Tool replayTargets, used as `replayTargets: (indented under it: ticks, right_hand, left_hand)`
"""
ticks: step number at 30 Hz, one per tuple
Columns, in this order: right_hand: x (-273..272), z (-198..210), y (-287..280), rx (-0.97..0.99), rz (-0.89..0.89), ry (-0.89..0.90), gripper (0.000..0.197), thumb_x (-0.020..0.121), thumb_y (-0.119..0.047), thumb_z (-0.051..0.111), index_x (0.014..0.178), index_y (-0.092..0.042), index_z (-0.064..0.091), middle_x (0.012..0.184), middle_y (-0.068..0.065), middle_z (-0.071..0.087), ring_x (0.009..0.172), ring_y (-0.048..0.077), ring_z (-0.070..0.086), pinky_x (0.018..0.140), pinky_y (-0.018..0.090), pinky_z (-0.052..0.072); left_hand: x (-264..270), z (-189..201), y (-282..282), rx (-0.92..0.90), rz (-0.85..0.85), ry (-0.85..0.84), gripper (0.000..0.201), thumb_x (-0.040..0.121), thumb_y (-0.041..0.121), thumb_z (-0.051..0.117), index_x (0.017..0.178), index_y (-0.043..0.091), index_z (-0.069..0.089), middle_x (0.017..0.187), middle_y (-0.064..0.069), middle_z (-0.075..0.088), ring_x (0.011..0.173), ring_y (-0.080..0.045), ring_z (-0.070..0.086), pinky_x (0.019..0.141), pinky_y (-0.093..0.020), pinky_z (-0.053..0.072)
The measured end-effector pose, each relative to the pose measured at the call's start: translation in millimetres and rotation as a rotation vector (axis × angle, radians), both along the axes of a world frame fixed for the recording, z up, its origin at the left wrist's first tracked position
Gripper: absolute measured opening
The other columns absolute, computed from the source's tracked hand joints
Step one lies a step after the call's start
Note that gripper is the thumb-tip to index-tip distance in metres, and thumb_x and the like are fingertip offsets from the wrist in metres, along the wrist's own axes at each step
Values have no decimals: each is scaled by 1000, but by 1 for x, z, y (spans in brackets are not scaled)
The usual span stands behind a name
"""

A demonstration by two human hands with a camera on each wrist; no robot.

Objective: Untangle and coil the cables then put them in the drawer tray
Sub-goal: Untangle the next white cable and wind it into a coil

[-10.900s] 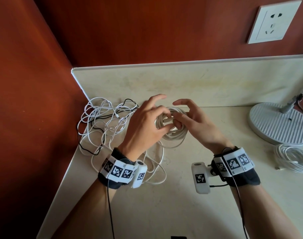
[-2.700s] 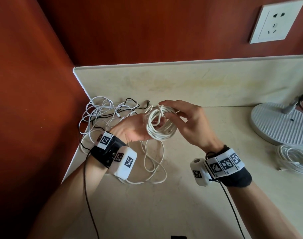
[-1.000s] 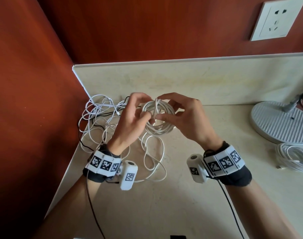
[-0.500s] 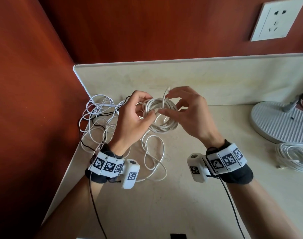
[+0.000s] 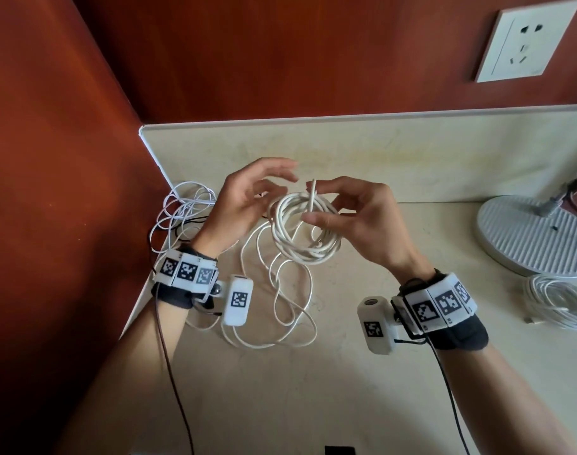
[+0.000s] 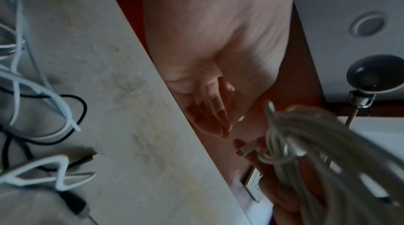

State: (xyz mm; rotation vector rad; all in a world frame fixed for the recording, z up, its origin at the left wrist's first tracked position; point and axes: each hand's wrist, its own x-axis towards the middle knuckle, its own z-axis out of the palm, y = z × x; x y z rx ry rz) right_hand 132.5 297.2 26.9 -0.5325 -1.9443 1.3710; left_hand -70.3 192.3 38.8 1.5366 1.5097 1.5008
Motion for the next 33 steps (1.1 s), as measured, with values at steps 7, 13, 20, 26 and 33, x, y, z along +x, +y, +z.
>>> replayTargets:
  ticks: [7,13,20,26,33]
  right_hand:
    - [-2,-3,0,-98,97,89,40,73,-26,92,107,-11,77,104,11,78,81,48,68,76,63,58]
    - [-1,-5,0,-132,109,113,42,71,-24,92,109,-15,79,126,4,69,98,45,71,87,63,58]
    - [-4,-2,-8,-147,193,103,63,78,-14,86,138,-13,65,91,2,78,82,27,74,79,38,62]
    - [-8,2,-8,-136,260,143,79,78,-14,87,148,-15,52,92,13,75,83,41,72,75,40,61]
    - [-6,7,-10,-142,242,259,56,84,-7,80,137,-12,62,91,17,75,74,30,72,71,38,63]
  left_hand:
    - [9,4,10,106,-63,236,36,84,3,80,119,7,74,121,-15,66,94,-37,66,82,-58,55]
    - [8,4,10,141,48,320,23,78,8,87,99,7,79,94,-6,76,85,-23,70,73,-42,57]
    - [-5,12,10,242,172,395,13,85,15,84,94,6,81,88,-3,76,81,-19,73,72,-37,57]
    - [-8,7,14,217,314,379,11,86,19,83,91,9,82,86,2,77,79,-14,73,71,-43,57]
    - [-2,-2,15,188,317,359,7,89,14,78,92,8,80,89,-1,77,82,-18,73,73,-43,58]
